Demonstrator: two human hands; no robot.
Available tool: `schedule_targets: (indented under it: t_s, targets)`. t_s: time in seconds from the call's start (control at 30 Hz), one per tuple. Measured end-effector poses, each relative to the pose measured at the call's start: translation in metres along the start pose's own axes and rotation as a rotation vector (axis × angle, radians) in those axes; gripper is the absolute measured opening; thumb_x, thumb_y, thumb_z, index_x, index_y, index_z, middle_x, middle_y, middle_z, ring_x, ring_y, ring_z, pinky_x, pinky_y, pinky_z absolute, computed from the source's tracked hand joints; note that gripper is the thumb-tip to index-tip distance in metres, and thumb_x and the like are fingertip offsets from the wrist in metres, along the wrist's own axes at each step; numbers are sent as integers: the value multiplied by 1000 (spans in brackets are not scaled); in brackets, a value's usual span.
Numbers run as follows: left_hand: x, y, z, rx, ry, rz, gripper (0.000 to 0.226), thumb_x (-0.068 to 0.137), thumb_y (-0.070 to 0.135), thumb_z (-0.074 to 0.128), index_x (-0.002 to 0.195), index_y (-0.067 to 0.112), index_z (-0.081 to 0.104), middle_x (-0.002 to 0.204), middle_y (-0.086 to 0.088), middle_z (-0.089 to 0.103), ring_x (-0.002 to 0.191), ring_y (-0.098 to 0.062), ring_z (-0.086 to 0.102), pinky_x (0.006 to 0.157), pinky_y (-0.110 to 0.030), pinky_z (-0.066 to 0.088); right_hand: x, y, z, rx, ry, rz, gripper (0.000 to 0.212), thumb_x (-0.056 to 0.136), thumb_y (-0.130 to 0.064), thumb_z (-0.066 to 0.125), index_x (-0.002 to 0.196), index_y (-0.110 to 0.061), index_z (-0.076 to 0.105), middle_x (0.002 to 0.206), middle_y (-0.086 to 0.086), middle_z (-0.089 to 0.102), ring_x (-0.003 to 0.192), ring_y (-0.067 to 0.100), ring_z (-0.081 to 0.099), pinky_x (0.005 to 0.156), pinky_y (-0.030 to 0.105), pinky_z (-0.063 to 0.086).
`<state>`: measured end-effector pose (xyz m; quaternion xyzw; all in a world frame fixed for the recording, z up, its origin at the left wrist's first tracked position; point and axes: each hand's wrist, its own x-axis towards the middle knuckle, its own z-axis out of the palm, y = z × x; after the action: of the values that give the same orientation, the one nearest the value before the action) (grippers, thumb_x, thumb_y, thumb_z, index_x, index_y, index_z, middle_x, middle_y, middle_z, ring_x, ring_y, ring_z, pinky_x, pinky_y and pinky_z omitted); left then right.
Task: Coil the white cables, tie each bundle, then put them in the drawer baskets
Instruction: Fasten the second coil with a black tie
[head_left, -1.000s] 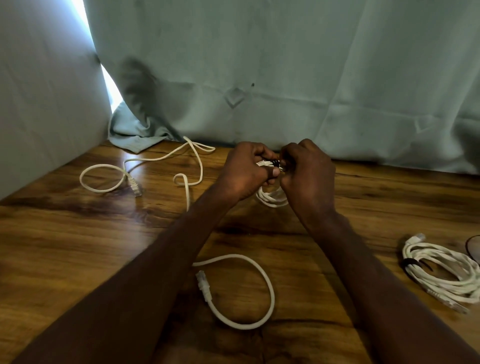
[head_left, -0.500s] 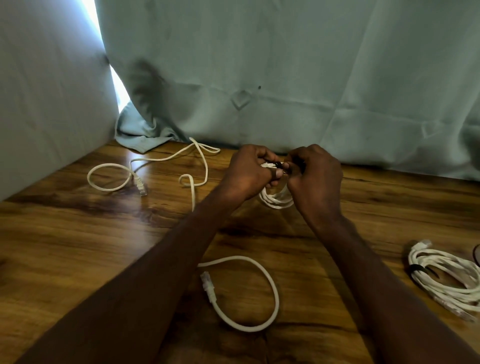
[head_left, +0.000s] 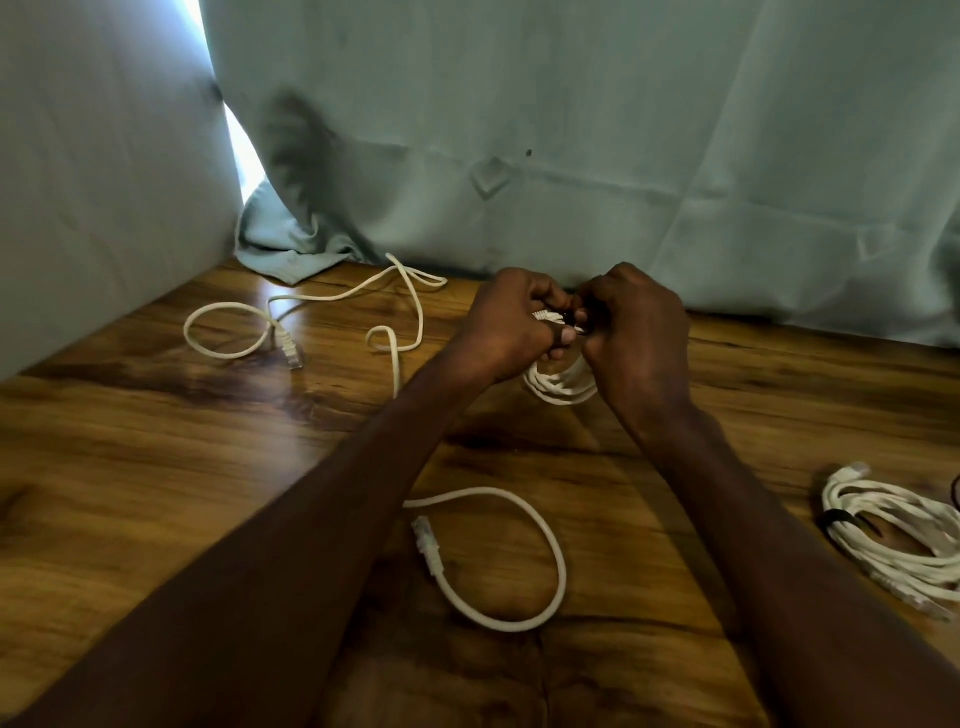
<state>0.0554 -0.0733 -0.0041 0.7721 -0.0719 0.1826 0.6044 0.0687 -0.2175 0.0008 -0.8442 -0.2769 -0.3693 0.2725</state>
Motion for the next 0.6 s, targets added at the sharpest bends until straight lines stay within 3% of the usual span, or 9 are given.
schedule_targets:
  t_s: [0.1, 0.2, 0.33, 0.43, 0.6]
  targets:
    - [1, 1, -3, 17, -5, -11, 15, 82, -16, 71, 95, -9, 68, 83, -18, 72, 55, -13, 67, 54, -28, 57, 1, 1, 2, 18, 7, -2, 17, 77, -7, 68, 91, -11, 78, 82, 5, 66, 69, 16, 56, 57, 22, 38]
    - [2, 1, -5, 24, 35, -27, 16, 82, -12, 74, 94, -3, 69, 81, -17, 73, 57, -19, 68, 53, -27, 56, 2, 2, 2, 81, 57, 88, 17, 85, -7, 74, 99, -13, 81, 93, 5, 76, 82, 20, 68, 73, 33, 52]
    - [7, -1, -8, 2, 86, -30, 18, 82, -9, 76, 99, -4, 72, 84, -21, 75, 60, -23, 69, 62, -36, 61, 1, 4, 4, 117, 85, 154, 13, 89, -18, 76, 101, -18, 81, 96, -1, 78, 86, 14, 70, 81, 38, 57]
    - [6, 0, -9, 1, 70, -38, 19, 82, -8, 76, 100, -4, 72, 82, -20, 75, 60, -22, 70, 68, -42, 62, -2, 3, 7, 111, 113, 134, 12, 89, -19, 75, 99, -17, 81, 94, 0, 76, 84, 15, 69, 78, 42, 56]
    - [2, 3, -4, 13, 39, -26, 17, 82, -9, 77, 97, -5, 70, 76, -14, 73, 58, -20, 69, 65, -40, 61, -2, 3, 2, 47, 79, 59, 15, 85, -10, 71, 97, -14, 79, 88, 3, 70, 75, 16, 63, 67, 34, 49]
